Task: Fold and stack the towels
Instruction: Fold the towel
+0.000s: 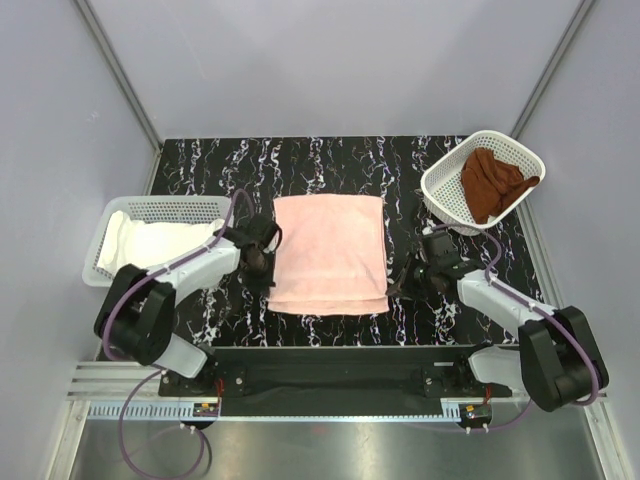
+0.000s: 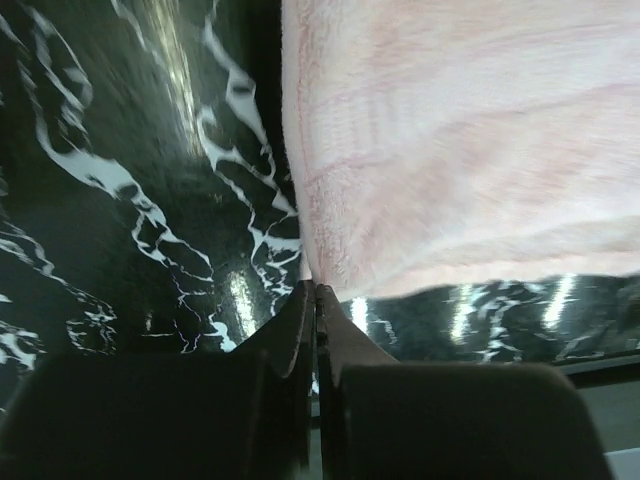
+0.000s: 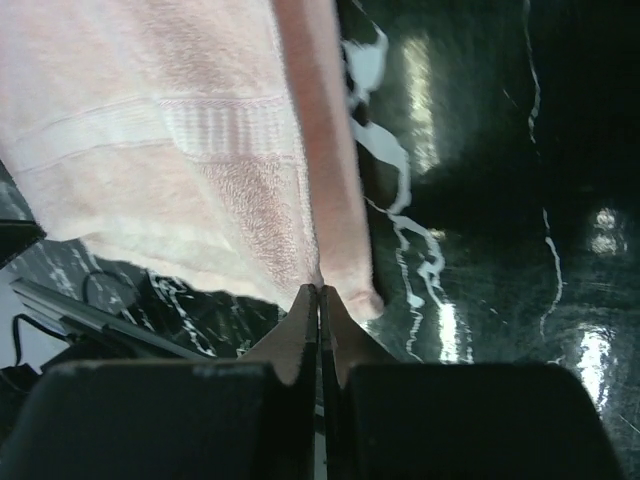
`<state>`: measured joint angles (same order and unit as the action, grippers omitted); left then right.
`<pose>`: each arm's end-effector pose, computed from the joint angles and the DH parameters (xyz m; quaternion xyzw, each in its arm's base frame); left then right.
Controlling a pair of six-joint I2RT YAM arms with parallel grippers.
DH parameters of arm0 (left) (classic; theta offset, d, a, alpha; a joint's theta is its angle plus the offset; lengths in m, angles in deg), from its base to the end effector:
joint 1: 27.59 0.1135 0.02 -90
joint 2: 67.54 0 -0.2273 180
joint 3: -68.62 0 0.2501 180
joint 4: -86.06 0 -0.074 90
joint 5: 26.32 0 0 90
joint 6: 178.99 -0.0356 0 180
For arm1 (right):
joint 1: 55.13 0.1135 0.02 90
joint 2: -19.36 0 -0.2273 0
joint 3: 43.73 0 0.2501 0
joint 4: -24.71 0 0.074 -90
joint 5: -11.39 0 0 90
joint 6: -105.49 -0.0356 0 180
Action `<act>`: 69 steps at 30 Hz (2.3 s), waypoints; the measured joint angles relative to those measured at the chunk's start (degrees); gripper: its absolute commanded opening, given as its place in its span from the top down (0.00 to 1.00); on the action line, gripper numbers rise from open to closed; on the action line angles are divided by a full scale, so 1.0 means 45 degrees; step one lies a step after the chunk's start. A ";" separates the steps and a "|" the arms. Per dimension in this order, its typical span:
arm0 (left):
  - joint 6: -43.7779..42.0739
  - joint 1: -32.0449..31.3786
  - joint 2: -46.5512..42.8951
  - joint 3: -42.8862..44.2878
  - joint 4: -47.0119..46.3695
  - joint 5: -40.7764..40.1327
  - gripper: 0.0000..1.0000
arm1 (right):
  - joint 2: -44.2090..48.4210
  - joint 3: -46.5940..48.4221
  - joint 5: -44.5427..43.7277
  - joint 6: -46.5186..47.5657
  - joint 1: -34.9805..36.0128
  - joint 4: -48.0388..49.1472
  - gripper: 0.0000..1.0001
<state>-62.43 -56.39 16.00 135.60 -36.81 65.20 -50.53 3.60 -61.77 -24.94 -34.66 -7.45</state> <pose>0.2317 -0.1285 0.1629 0.0212 0.9896 -0.0775 0.1195 0.2168 0.0919 0.1428 0.1197 0.9361 0.2722 0.1877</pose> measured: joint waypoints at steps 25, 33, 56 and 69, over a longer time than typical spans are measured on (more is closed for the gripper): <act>0.0495 -0.0053 -0.2633 0.0219 0.0699 0.0563 1.00 | 0.3429 0.0408 0.0257 0.0627 0.0058 -0.1870 1.00; 0.0923 -0.0219 -0.1506 -0.2744 -0.0063 0.1171 1.00 | 0.3196 -0.2293 0.0559 0.0034 0.0068 -0.1613 1.00; 0.2273 -0.1418 -0.4906 -0.1234 0.1010 0.1049 1.00 | 0.7067 -0.0301 -0.0262 -0.1715 0.0087 -0.5299 1.00; 0.3211 -0.1715 -0.2856 -0.3026 0.0461 -0.0296 1.00 | 0.6101 -0.3045 -0.0039 -0.2977 0.0117 -0.4158 0.98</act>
<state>-47.98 -64.10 3.15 121.99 -34.74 63.86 -23.08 -10.11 -61.94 -38.34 -34.14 -26.16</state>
